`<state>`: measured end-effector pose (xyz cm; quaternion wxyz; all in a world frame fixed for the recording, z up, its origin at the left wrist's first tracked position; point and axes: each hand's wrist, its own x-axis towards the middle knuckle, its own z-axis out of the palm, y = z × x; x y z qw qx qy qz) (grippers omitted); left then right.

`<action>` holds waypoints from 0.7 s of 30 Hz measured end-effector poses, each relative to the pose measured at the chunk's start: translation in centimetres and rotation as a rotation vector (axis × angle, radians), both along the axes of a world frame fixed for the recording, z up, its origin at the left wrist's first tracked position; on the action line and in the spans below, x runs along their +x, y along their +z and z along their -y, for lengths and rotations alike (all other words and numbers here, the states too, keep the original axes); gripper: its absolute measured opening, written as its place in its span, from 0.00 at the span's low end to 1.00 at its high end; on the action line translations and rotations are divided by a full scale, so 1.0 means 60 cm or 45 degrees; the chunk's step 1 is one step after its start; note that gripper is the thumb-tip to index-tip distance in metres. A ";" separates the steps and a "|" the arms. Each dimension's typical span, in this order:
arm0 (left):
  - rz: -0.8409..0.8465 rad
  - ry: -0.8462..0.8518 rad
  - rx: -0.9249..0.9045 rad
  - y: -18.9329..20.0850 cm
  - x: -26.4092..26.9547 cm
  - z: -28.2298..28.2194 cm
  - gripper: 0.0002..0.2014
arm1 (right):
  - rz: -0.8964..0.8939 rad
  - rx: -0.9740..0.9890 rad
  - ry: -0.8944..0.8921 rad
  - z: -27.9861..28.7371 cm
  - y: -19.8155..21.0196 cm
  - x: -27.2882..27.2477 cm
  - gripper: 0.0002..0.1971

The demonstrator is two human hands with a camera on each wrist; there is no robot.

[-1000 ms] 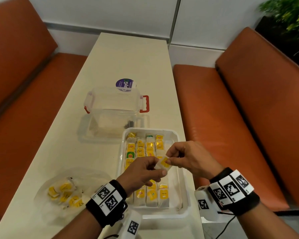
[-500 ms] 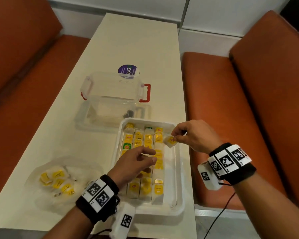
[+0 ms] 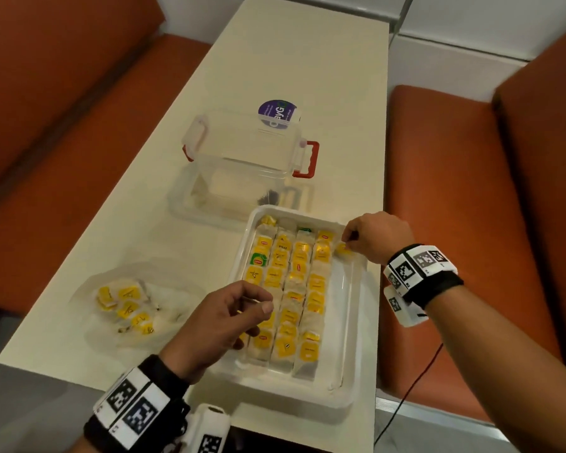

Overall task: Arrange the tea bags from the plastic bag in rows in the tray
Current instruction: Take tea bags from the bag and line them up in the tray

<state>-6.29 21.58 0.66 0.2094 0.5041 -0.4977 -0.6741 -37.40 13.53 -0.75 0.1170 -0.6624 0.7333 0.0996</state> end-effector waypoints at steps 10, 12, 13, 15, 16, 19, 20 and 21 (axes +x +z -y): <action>0.033 0.032 -0.014 -0.005 0.010 -0.013 0.02 | -0.164 -0.100 0.111 0.001 -0.028 0.017 0.07; 0.026 0.036 -0.010 -0.005 0.011 -0.016 0.02 | -0.176 -0.134 0.134 -0.001 -0.030 0.018 0.06; 0.023 0.037 -0.009 -0.005 0.011 -0.017 0.03 | -0.174 -0.153 0.146 -0.002 -0.032 0.018 0.05; 0.025 0.036 -0.009 -0.005 0.011 -0.019 0.02 | -0.176 -0.162 0.169 -0.004 -0.034 0.018 0.04; 0.025 0.035 -0.009 -0.005 0.011 -0.020 0.02 | -0.178 -0.164 0.173 -0.005 -0.035 0.018 0.04; 0.009 0.031 -0.009 -0.004 0.012 -0.022 0.01 | -0.182 -0.195 0.184 -0.006 -0.039 0.017 0.04; 0.002 0.027 -0.009 -0.005 0.013 -0.023 0.03 | -0.183 -0.201 0.187 -0.006 -0.041 0.017 0.05; -0.001 0.026 -0.006 -0.005 0.014 -0.023 0.04 | -0.178 -0.204 0.192 -0.007 -0.043 0.017 0.06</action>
